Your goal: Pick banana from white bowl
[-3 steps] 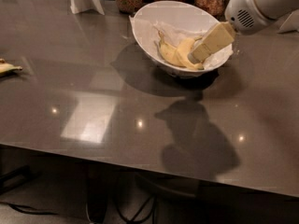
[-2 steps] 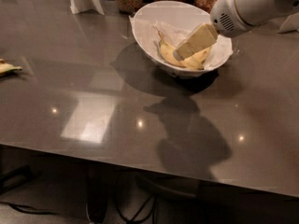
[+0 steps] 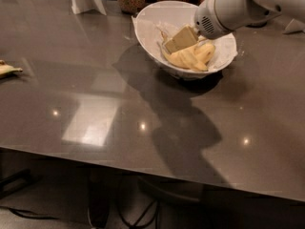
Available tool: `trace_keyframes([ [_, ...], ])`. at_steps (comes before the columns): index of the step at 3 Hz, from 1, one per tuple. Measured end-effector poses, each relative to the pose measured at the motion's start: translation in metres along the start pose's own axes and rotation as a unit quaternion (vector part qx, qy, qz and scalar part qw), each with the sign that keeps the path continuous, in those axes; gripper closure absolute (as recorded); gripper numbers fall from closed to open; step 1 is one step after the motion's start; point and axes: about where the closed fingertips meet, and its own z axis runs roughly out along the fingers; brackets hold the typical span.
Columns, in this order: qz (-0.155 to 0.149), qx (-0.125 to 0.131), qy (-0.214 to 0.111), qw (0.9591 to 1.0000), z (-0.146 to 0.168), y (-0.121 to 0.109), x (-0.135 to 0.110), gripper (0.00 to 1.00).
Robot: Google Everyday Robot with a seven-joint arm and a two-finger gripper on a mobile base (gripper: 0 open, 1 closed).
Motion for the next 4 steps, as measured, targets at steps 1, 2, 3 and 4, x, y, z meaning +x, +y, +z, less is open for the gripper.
trace_keyframes([
  [1,0.001,0.007,0.014,0.9999,0.014,-0.002,0.002,0.38],
  [2,0.007,0.021,0.039,0.999,0.024,-0.009,0.013,0.39],
  [3,0.017,0.035,0.068,0.9969,0.033,-0.019,0.029,0.35],
  [4,0.031,0.044,0.092,0.9943,0.041,-0.028,0.044,0.36],
])
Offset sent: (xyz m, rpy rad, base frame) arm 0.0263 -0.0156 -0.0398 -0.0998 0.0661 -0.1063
